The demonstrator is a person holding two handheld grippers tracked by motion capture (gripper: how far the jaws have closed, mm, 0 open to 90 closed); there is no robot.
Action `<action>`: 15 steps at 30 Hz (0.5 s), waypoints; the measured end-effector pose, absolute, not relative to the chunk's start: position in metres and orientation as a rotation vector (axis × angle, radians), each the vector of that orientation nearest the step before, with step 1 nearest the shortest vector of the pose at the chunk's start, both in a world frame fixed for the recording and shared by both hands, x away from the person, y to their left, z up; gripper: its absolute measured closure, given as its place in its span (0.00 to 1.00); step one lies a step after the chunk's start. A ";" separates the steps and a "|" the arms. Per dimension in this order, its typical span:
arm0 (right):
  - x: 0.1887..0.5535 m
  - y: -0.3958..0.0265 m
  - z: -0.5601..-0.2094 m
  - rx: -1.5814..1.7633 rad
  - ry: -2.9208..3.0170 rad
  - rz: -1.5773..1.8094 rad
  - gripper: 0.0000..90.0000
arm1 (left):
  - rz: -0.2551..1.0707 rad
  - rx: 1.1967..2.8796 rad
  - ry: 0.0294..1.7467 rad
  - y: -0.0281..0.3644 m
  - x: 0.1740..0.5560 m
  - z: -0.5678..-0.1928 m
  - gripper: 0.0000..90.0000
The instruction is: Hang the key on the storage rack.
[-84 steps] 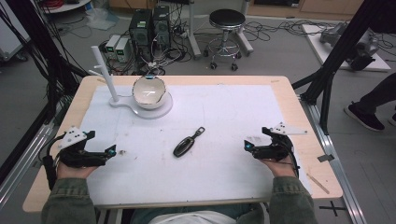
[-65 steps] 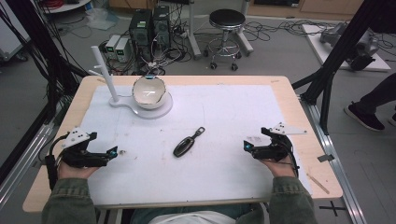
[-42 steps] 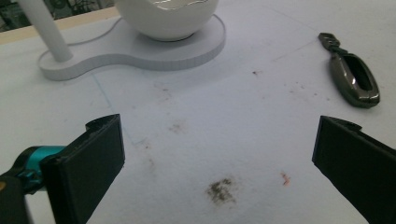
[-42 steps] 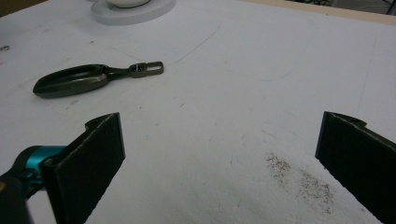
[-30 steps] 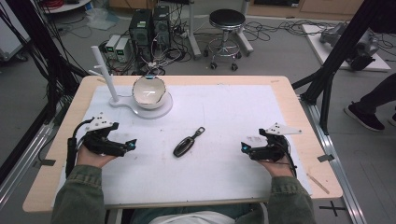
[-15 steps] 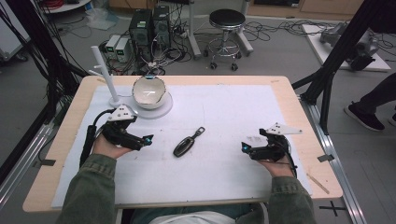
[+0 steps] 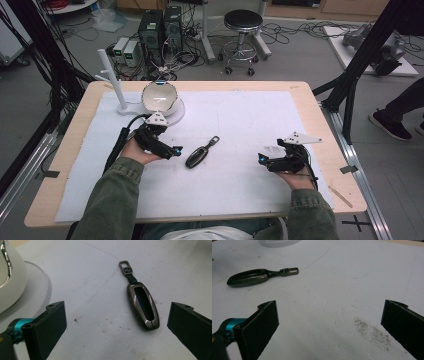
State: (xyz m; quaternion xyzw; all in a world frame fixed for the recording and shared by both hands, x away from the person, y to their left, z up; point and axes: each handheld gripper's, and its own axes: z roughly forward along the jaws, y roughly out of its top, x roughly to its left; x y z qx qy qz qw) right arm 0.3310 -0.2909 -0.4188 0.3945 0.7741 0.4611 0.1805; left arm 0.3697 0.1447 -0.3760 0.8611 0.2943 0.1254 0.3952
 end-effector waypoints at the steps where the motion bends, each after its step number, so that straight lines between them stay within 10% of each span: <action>1: 0.330 -0.290 -0.419 1.119 2.192 1.299 0.00 | 0.316 2.182 0.746 0.142 0.371 -0.376 0.03; 15: 0.331 -0.290 -0.419 1.119 2.201 1.307 0.00 | 0.309 2.262 0.715 0.095 0.387 -0.372 0.03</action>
